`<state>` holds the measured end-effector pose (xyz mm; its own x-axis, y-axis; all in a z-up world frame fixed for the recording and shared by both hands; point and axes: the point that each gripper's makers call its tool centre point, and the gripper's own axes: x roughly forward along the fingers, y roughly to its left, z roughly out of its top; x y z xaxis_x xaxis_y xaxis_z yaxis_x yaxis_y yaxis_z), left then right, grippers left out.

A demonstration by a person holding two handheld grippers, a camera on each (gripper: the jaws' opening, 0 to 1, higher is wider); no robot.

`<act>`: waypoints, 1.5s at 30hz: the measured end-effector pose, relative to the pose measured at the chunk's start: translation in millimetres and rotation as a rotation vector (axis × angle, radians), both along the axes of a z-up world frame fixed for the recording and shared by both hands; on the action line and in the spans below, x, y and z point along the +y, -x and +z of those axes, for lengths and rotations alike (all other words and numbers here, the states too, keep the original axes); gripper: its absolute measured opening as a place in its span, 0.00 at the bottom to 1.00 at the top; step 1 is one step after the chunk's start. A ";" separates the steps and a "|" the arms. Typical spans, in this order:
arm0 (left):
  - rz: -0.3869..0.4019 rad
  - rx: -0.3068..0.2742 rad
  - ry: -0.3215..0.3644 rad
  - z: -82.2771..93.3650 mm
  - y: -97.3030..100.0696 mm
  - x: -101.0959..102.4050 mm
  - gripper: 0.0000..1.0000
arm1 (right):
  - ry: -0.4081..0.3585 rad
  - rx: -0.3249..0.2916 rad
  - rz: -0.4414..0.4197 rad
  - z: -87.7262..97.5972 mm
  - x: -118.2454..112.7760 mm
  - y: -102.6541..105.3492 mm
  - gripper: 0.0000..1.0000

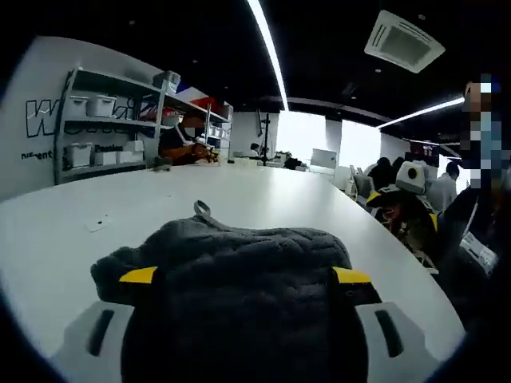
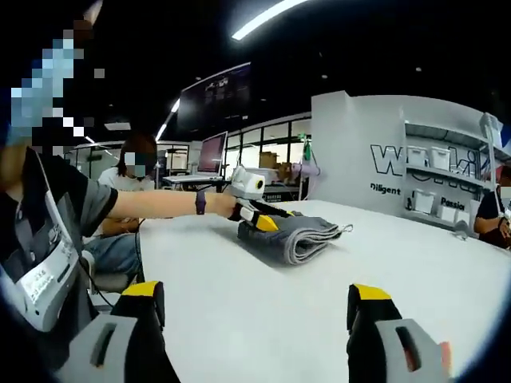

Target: Fold the towel on the table until its edges align and the towel forms a compact rectangular stack.

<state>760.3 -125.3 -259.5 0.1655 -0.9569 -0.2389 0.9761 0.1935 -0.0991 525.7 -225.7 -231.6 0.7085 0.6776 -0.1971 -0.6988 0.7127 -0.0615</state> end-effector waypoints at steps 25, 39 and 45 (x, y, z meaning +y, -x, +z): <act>0.286 -0.199 0.165 60.8 33.9 47.5 0.97 | 0.022 0.008 -0.045 -4.4 -0.2 -11.1 0.99; 0.564 -0.219 0.067 40.5 129.1 131.0 0.99 | -0.008 0.090 -0.095 -17.8 -1.7 -30.0 0.99; 0.599 -0.153 -0.007 9.1 152.6 132.7 0.99 | 0.079 0.087 -0.132 -31.2 -7.5 -28.1 0.99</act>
<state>607.7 7.5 -250.5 0.7066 -0.6854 -0.1755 0.7005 0.7128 0.0366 553.9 -233.2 -262.8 0.7681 0.5602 -0.3100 -0.6049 0.7937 -0.0643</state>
